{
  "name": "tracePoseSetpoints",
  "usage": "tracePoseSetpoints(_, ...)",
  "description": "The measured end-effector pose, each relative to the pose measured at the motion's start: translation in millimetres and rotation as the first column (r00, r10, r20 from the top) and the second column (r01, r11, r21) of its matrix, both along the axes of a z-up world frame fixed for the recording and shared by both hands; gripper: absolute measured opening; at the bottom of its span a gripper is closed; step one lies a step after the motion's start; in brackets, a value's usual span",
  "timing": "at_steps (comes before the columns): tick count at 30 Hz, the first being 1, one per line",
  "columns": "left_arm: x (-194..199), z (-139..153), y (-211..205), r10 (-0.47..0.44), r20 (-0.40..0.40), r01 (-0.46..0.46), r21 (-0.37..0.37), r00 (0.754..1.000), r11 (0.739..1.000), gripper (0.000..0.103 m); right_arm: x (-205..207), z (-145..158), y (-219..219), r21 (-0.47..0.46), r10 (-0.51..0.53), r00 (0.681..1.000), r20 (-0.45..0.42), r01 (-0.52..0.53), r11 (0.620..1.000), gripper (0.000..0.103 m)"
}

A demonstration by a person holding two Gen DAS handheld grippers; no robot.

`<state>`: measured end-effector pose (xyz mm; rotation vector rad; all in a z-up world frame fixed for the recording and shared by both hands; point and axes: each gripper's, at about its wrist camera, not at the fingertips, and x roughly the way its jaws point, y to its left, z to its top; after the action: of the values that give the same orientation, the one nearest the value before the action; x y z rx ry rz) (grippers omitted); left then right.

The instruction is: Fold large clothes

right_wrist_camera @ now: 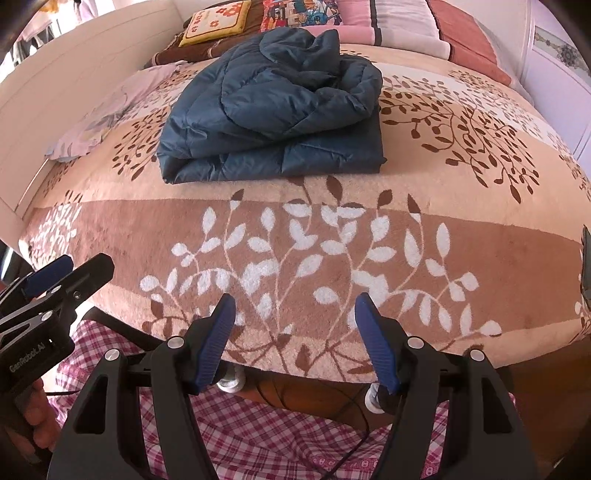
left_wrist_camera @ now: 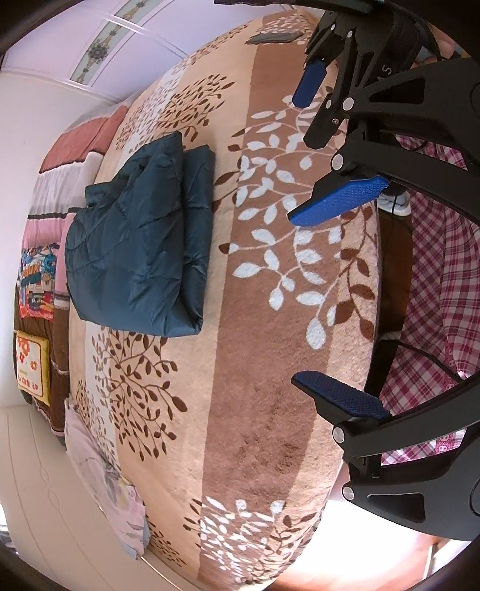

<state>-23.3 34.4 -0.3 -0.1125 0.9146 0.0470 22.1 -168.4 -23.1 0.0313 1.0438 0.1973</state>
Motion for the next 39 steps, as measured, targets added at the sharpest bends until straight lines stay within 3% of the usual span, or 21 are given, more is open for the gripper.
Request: tracePoseSetpoints(39,0.4,-0.9,-8.8,-0.023,-0.015,0.023,0.009,1.0,1.0,0.08,-0.8,-2.2,-6.0,0.008,-0.015,1.0,-0.01,0.015,1.0,0.066)
